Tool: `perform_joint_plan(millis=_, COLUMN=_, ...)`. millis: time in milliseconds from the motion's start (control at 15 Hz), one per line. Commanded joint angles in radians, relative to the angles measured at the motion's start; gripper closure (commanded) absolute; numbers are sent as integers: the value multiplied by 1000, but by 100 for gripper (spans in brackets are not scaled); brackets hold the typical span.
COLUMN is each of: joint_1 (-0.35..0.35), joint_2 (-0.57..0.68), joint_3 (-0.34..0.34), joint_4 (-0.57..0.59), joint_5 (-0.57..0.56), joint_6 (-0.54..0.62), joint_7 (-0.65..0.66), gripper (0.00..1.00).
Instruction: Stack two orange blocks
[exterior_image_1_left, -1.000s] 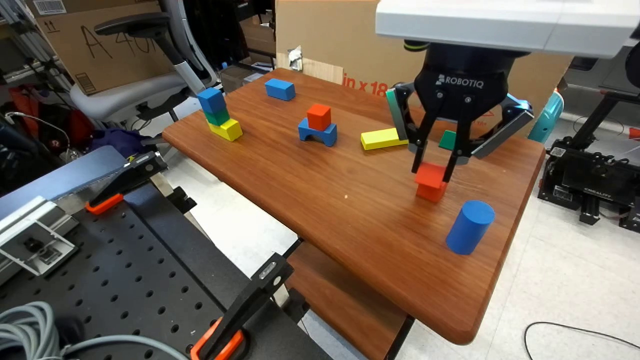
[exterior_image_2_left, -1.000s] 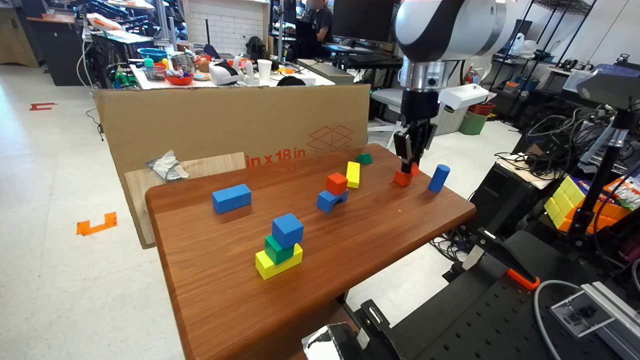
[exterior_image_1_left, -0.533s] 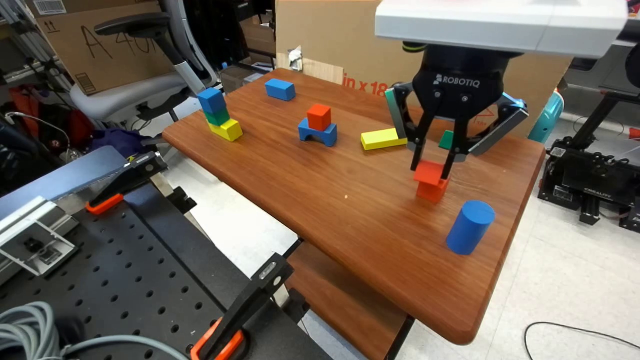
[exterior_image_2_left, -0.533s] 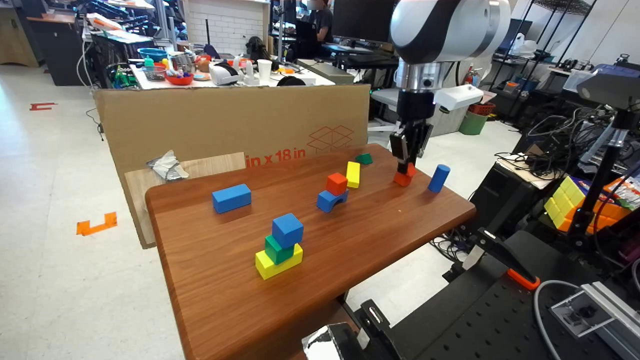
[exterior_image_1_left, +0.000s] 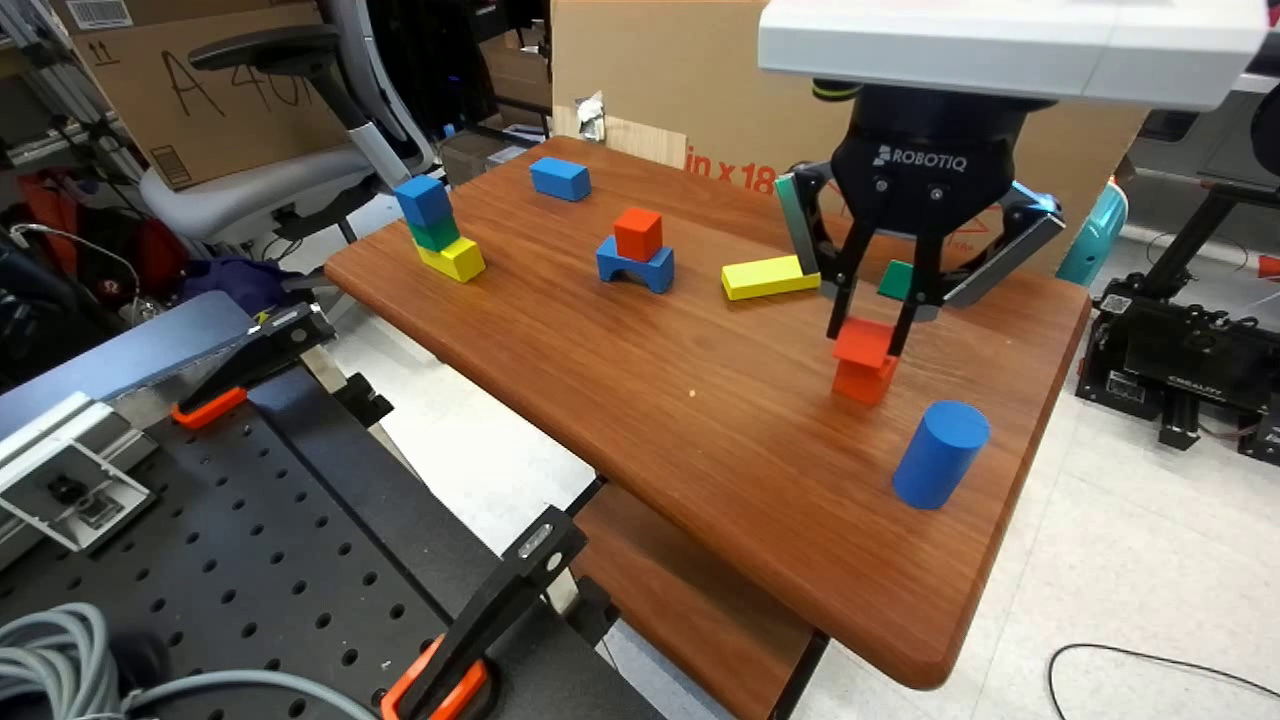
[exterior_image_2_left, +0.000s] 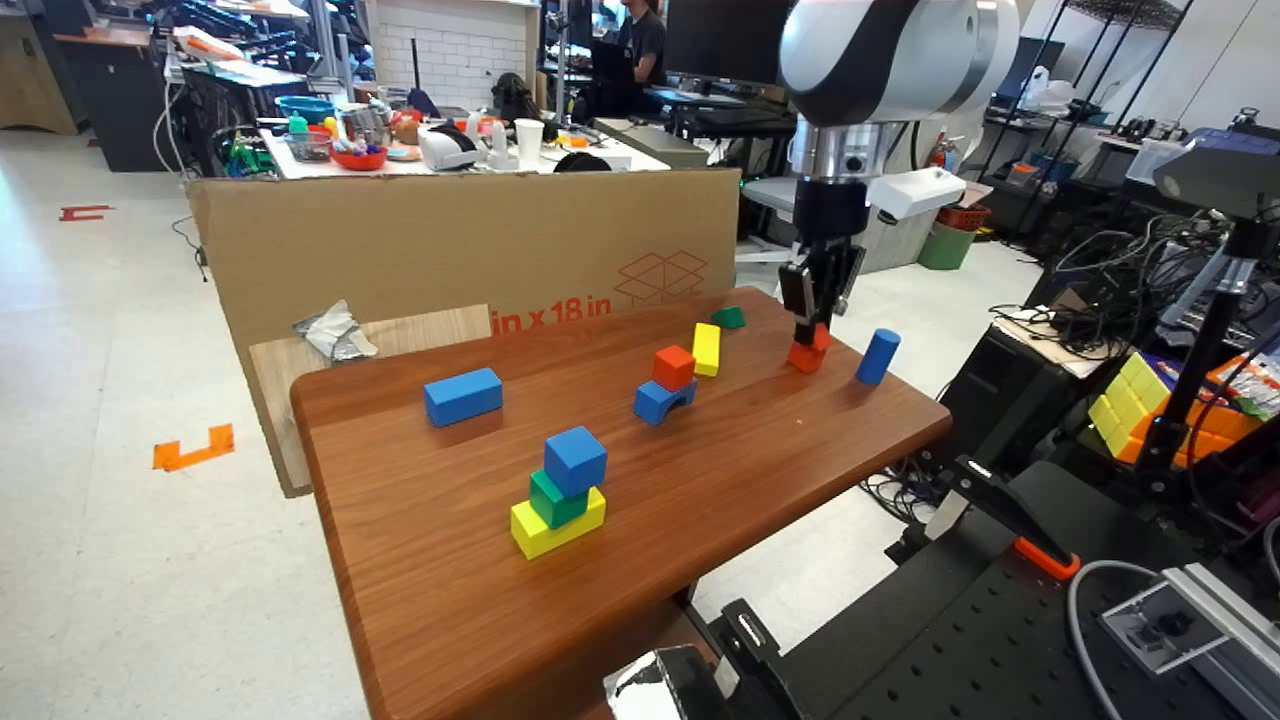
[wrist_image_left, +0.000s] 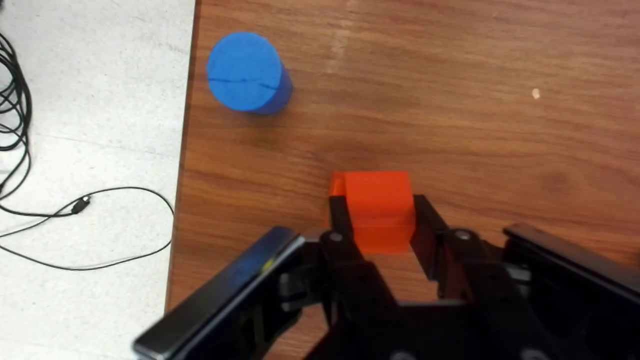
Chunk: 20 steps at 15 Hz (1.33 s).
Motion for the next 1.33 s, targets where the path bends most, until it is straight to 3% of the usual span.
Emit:
perform_joint_plan(millis=0, joint_1=2, joint_2=26, joint_3=-6, joint_4=39, joint_5=-7, joint_6=-20, joint_7=0, gripper=92)
perform_joint_plan(millis=333, joint_1=3, joint_2=44, joint_3=-10, joint_4=61, joint_5=-7, joint_6=-27, joint_7=5, gripper=92)
perform_joint_plan(millis=400, joint_1=3, joint_2=47, joint_3=-11, joint_4=65, joint_5=-7, joint_6=-27, joint_7=6, gripper=87)
perform_joint_plan(millis=467, joint_1=4, joint_2=50, joint_3=-12, joint_4=69, joint_5=-9, joint_6=-28, joint_7=8, gripper=60)
perform_joint_plan(millis=533, joint_1=6, joint_2=52, joint_3=-13, joint_4=71, joint_5=-10, joint_6=-31, joint_7=10, gripper=41)
perform_joint_plan(millis=800, joint_1=-1, joint_2=12, joint_3=-1, joint_4=30, joint_5=-4, joint_6=-20, joint_7=-9, gripper=12)
perform_joint_plan(millis=933, joint_1=-3, joint_2=-42, joint_3=7, joint_4=-24, joint_5=4, joint_6=3, joint_7=-12, gripper=0)
perform_joint_plan(millis=1267, joint_1=-10, joint_2=-255, joint_3=39, joint_4=-151, joint_5=91, joint_6=12, joint_7=30, gripper=0)
